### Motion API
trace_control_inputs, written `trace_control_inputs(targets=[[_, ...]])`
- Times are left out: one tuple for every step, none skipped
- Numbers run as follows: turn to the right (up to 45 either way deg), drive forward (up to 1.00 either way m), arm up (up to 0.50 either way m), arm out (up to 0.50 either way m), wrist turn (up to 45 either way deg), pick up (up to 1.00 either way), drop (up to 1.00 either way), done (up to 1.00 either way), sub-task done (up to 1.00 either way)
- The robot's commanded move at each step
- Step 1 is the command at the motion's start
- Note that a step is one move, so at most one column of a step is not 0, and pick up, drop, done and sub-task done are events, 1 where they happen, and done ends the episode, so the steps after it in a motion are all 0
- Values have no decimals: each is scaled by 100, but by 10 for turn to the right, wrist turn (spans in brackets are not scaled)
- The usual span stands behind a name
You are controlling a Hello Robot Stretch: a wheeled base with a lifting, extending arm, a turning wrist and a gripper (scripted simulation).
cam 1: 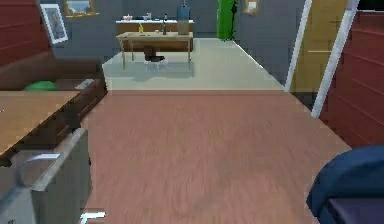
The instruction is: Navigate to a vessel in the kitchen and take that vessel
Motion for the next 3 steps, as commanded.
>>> trace_control_inputs(targets=[[450, 0, 0, 0, 0, 0, 0, 0, 0], [0, 20, 0, 0, 0, 0, 0, 0, 0], [-450, 0, 0, 0, 0, 0, 0, 0, 0]])
